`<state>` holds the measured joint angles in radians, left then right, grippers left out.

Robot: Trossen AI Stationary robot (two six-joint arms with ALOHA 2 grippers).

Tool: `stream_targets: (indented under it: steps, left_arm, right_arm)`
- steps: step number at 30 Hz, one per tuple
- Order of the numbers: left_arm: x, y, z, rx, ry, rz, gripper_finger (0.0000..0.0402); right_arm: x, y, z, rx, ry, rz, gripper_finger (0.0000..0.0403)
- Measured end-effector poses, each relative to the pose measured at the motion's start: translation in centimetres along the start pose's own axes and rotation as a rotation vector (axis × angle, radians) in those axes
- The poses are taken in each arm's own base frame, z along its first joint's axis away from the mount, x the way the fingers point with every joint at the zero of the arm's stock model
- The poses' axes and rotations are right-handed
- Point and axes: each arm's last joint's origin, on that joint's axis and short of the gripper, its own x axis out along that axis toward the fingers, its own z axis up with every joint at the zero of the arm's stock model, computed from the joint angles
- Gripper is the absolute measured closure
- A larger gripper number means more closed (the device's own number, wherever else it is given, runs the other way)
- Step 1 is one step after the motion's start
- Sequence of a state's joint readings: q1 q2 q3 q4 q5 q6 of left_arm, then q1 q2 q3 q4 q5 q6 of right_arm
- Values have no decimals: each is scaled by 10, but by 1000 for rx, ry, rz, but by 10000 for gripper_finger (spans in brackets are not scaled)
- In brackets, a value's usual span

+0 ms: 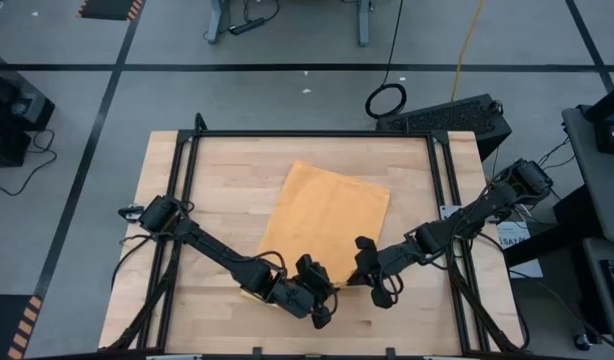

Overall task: Roll towel
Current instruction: Roll the yellow towel

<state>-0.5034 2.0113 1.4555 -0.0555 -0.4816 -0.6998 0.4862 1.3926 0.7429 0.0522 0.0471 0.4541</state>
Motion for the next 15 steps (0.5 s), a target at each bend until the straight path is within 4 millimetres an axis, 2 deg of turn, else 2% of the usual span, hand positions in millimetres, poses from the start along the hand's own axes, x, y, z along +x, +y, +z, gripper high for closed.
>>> stream_targets:
  steps: [15]
  left_arm:
    - [2,4,3,-8,-17,23,386]
  right_arm:
    - [0,0,-2,6,29,8,403]
